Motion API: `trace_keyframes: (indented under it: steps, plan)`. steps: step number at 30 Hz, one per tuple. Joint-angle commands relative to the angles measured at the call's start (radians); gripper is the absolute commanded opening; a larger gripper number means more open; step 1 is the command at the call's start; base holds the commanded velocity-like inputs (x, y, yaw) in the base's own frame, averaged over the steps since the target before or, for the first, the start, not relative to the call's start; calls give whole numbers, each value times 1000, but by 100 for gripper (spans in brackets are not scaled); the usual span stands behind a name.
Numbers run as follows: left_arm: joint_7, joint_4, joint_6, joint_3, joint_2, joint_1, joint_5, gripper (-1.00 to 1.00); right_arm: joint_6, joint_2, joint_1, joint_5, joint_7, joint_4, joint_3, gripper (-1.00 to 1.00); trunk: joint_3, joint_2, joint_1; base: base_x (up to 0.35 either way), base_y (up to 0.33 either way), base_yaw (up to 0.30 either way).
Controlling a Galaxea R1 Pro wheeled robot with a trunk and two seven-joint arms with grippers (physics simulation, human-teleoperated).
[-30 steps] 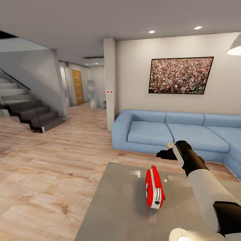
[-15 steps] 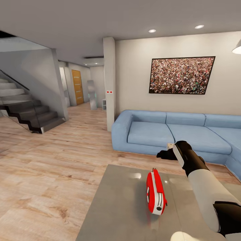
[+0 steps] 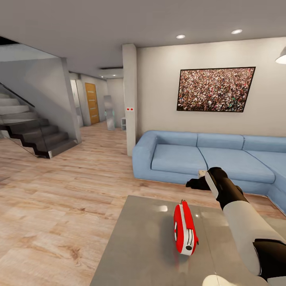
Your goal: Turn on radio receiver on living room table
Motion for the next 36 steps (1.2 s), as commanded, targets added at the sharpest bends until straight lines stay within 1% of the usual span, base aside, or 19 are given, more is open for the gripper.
trace_keyframes:
  steps: [1, 5, 12, 16, 18, 22, 30, 36]
  plan:
    - [0, 0, 0, 0, 0, 0, 0, 100, 0, 0, 0, 0, -1, 0, 0, 100, 0, 0, 0, 0, 0, 0]
    - [0, 0, -1, 0, 0, 0, 0, 100, 0, 0, 0, -1, -6, 15, -1, 100, 0, 0, 0, 20, 0, 0]
    - [0, 0, -1, 0, 0, 0, 1, 100, 0, 0, 0, 1, -7, 27, -1, 100, 0, 0, 0, 164, 0, 0]
    - [-7, 1, -10, 2, 5, 0, -3, 100, 0, 0, 0, 2, -7, 38, -1, 100, 0, 0, 0, 15, 0, 0]
    - [-9, 2, -33, 3, 12, 0, -3, 100, 0, 0, 0, 3, -7, 45, -1, 100, 0, 0, 0, 3, 0, 0]
    - [-11, 3, -60, 4, 14, 0, 0, 100, 0, 0, 0, 4, -6, 49, -1, 100, 0, 0, 0, 1, 0, 0]
    - [-12, 1, -64, 1, 15, 0, 13, 100, 0, 0, 0, 5, -6, 49, -1, 100, 0, 0, 0, 0, 0, 0]
    - [-11, 0, -67, -1, 15, 0, 17, 100, 0, 0, 0, 5, -6, 49, -2, 100, 0, 0, 0, 0, 0, 0]
